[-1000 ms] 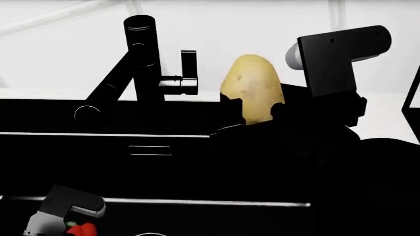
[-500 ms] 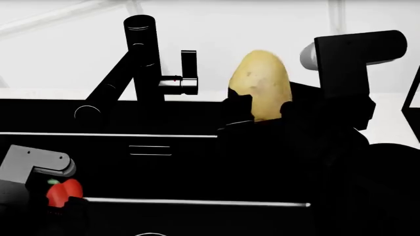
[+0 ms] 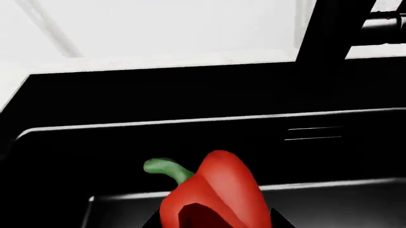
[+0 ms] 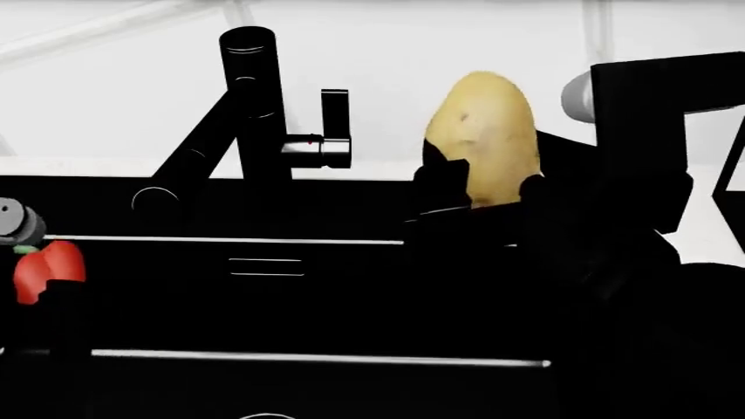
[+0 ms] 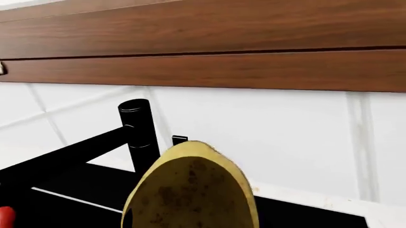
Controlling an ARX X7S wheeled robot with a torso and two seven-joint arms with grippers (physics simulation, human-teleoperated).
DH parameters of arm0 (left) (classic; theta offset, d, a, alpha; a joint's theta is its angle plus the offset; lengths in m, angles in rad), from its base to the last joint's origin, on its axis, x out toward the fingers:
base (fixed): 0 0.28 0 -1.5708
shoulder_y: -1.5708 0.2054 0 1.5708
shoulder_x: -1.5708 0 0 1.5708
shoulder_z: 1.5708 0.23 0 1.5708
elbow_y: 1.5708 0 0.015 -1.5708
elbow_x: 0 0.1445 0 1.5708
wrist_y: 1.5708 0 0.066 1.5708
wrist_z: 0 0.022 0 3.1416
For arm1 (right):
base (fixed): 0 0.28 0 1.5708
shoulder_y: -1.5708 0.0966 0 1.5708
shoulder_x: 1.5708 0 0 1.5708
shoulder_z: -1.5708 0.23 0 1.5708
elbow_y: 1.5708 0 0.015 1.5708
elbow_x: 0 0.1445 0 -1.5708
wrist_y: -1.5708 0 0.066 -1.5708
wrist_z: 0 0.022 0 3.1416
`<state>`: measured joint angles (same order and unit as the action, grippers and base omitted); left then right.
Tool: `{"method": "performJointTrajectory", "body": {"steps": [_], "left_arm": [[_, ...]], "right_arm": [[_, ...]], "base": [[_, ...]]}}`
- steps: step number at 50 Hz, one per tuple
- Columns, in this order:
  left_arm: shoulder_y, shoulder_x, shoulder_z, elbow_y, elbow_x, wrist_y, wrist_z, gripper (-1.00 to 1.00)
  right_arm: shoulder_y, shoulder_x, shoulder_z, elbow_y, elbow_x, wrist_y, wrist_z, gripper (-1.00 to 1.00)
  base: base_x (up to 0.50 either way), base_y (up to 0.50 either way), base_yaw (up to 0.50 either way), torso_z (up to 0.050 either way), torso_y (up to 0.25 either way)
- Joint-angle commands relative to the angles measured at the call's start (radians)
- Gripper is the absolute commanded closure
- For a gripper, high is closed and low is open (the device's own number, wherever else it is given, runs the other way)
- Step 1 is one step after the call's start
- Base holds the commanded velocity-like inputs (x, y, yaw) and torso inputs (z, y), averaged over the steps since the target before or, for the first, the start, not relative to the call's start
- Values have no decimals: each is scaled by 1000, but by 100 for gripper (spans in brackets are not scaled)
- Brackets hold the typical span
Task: Pick the vegetables from the sink and place them on the cutting board.
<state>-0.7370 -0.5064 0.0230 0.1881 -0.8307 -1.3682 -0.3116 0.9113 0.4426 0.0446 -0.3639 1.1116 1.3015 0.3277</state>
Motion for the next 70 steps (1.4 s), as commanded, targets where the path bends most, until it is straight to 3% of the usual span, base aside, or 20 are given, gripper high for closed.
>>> {"method": "performJointTrajectory", "body": {"steps": [1, 17, 56, 70], "left_arm": [[-12, -17, -121, 102, -92, -66, -54, 100], [1, -33, -142, 122, -135, -88, -71, 100], [-31, -28, -134, 125, -221, -97, -146, 100], [-15, -35, -116, 121, -231, -72, -148, 100]], "right_arm": [[-28, 17, 6, -16, -32, -54, -29, 100], [-65, 29, 1, -62, -46, -89, -22, 100], [-107, 48, -8, -56, -45, -119, -8, 100], [-120, 52, -12, -49, -52, -145, -20, 100]], "base": [[0, 0, 0, 0, 0], [0, 0, 0, 0, 0], [-498, -13, 0, 0, 0], [-320, -480, 0, 0, 0]]}}
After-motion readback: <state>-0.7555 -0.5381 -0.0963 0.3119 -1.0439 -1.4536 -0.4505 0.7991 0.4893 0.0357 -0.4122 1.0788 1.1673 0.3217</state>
